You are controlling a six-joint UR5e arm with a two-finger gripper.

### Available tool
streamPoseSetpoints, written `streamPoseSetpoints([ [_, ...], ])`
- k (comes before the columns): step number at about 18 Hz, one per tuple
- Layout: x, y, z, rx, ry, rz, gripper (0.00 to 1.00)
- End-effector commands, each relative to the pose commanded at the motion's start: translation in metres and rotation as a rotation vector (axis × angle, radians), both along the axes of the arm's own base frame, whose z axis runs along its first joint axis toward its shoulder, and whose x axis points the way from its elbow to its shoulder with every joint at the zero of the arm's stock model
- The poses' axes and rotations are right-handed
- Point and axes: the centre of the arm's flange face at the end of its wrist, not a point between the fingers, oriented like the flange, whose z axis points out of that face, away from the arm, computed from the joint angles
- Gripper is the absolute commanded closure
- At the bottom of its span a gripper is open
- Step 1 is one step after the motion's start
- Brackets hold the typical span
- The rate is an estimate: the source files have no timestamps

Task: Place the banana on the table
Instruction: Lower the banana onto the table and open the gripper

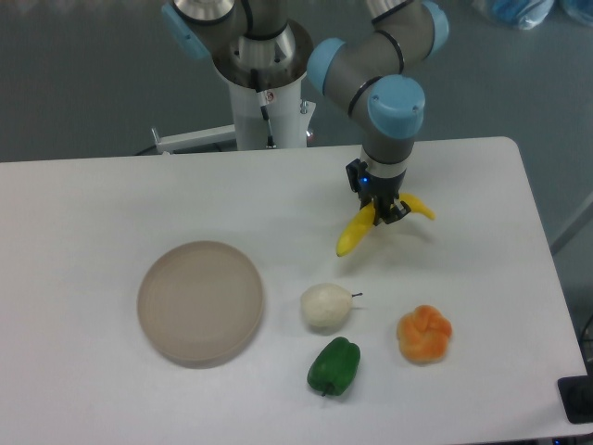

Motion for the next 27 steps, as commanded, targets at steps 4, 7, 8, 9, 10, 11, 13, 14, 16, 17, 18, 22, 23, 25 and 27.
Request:
streamPoseSetpoints([
  [4, 0.000, 0.000, -0.012, -0.008, -0.011, -0.003, 0.76],
  [7, 0.002, -0.001, -0.014, -0.012, -0.014, -0.002, 0.76],
  [8, 0.003, -0.001, -0.015, -0.013, -0.015, -0.002, 0.76],
  [9, 0.003, -0.001, -0.015, -0.013, -0.015, -0.003, 0.76],
  [10, 0.004, -0.001, -0.015, -0.014, -0.016, -0.002, 0.76],
  [11, 0.004, -0.001, -0.015, -0.013, -0.017, 0.001, 0.76],
  [13, 0.004, 0.000, -0.016, -0.015, -0.016, 0.003, 0.76],
  [14, 0.004, 0.000, -0.017, -0.016, -0.019, 0.003, 0.76],
  [16, 0.005, 0.001, -0.019, -0.019, -0.022, 0.000, 0.76],
  [17, 0.003, 0.002, -0.022, -0.023, -0.025, -0.002, 0.76],
  [18, 0.002, 0.003, -0.025, -0.027, -0.028, 0.000, 0.76],
  [22, 0.000, 0.003, -0.026, -0.031, -0.027, 0.001, 0.76],
  [23, 0.001, 0.003, -0.026, -0.030, -0.026, 0.001, 0.76],
  [25, 0.001, 0.003, -0.026, -0.030, -0.026, 0.003, 0.76],
  [27, 0.001, 0.003, -0.026, -0.030, -0.026, 0.003, 0.75],
])
